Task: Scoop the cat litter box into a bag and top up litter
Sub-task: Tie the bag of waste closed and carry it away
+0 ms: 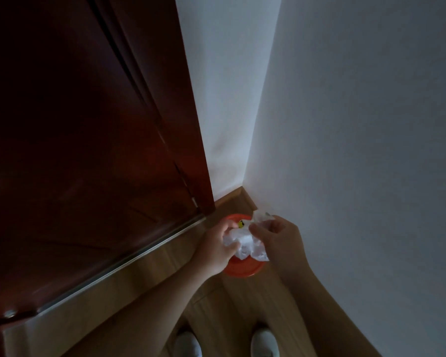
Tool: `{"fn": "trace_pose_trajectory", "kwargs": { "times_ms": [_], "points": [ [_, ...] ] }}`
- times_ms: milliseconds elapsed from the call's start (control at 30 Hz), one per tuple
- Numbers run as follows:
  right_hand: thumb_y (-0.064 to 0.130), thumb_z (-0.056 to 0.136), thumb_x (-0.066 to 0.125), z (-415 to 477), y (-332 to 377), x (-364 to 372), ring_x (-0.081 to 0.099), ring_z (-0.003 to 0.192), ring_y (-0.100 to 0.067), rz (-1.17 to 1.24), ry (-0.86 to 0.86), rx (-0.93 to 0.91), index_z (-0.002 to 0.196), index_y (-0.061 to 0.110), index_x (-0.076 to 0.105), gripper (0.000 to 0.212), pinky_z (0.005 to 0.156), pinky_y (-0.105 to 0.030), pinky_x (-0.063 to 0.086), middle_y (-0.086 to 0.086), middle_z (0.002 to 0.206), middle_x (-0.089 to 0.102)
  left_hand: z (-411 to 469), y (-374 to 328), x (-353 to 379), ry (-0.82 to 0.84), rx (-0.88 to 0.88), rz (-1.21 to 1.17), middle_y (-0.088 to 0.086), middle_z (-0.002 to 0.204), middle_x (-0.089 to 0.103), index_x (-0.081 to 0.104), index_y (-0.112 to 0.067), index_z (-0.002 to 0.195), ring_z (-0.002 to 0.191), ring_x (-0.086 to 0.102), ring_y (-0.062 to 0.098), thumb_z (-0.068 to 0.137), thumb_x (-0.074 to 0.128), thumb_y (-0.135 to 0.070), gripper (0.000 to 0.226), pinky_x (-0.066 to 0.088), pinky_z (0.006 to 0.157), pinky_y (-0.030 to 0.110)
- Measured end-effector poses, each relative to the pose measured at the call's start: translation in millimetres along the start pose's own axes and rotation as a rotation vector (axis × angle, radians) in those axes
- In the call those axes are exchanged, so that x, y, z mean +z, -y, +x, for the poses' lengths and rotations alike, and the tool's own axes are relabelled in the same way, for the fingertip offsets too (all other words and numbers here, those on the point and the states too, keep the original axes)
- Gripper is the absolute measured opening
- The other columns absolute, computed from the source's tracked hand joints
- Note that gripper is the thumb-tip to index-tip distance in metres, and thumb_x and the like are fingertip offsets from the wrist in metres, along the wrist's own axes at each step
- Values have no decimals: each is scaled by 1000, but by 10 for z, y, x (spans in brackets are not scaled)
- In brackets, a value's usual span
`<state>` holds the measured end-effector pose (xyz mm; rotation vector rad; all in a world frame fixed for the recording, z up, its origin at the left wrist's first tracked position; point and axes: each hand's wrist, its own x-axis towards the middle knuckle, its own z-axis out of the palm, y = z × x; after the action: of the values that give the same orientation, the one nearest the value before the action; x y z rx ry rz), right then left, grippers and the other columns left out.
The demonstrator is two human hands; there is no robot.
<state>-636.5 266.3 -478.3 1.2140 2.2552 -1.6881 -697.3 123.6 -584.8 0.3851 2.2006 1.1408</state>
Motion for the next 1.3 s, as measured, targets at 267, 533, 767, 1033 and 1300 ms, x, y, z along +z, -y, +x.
{"fn": "trace_pose_trajectory", "kwargs": {
  "times_ms": [267,533,767,1033,1300],
  "points": [
    [20,88,69,746,-1022,511,70,76,-14,-49,26,48,87,16,70,5,71,-27,58,-2,87,73,622,952,503,-21,-16,56,-12,103,67,62,-30,102,100,64,3,83,69,-28,20,58,81,30],
    [20,88,68,867,-1281,559,64,93,-7,-204,108,45,113,21,65,25,86,-28,54,10,101,65,512,1069,443,-28,-21,109,-15,109,60,58,-28,116,101,58,3,79,77,-24,43,46,79,14],
    [21,91,67,515,-892,413,62,100,-10,-380,123,1,127,19,57,38,84,-22,52,4,121,65,138,531,95,2,26,198,-17,124,57,53,-28,130,115,52,-1,82,76,-28,54,35,89,3],
    [32,94,57,-154,-122,59,64,100,-17,-587,64,-79,126,19,60,35,87,-30,53,-1,119,66,-478,-426,-519,29,93,448,1,145,49,46,-17,141,135,43,15,99,51,-35,45,34,104,22],
    [37,99,46,-1170,876,-525,56,115,-24,-812,12,-230,126,13,58,38,88,-31,43,-5,125,61,-1308,-1481,-1356,-44,105,816,6,150,41,44,-16,140,142,31,24,103,29,-38,45,25,116,44]
  ]
}}
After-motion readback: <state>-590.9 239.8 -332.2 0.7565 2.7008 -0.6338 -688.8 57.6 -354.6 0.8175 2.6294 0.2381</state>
